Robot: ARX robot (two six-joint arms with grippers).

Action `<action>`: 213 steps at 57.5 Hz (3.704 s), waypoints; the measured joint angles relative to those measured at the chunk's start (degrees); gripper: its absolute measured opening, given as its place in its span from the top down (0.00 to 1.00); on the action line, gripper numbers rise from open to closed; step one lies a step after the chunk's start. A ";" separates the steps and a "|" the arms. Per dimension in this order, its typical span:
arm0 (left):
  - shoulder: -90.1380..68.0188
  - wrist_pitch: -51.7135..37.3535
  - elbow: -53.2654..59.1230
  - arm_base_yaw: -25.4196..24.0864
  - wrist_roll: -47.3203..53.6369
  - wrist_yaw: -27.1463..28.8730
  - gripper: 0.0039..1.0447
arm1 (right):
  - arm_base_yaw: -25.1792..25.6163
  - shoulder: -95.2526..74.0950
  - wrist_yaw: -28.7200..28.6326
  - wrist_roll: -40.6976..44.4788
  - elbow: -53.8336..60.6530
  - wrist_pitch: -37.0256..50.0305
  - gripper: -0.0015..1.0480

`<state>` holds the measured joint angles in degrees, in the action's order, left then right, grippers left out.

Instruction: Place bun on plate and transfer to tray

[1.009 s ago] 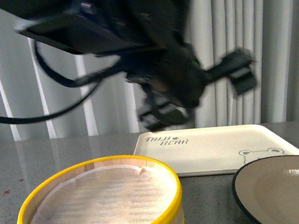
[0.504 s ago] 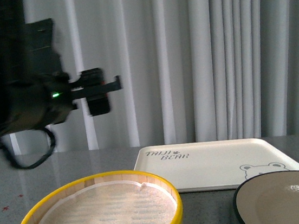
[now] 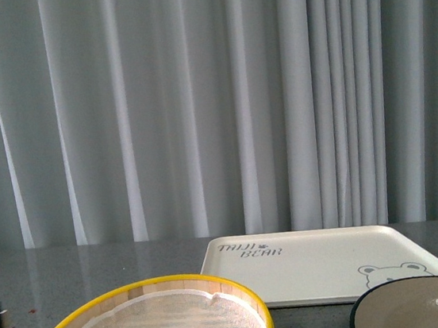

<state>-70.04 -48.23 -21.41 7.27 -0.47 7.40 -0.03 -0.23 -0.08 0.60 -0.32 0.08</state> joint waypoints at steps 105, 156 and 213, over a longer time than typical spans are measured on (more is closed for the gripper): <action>56.85 34.80 19.91 -7.15 0.04 -7.26 0.96 | 0.00 0.00 0.02 0.00 0.00 0.00 0.08; 69.81 48.19 19.91 -7.15 0.04 -7.37 0.38 | 0.00 0.00 0.02 0.00 0.00 0.00 0.08; 69.81 48.19 19.91 -7.15 0.20 -7.21 0.06 | -5.73 -8.37 17.18 -4.63 -4.39 -7.32 0.08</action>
<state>-0.23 -0.03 -1.50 0.12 -0.27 0.19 -5.76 -8.60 17.10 -4.03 -4.71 -7.25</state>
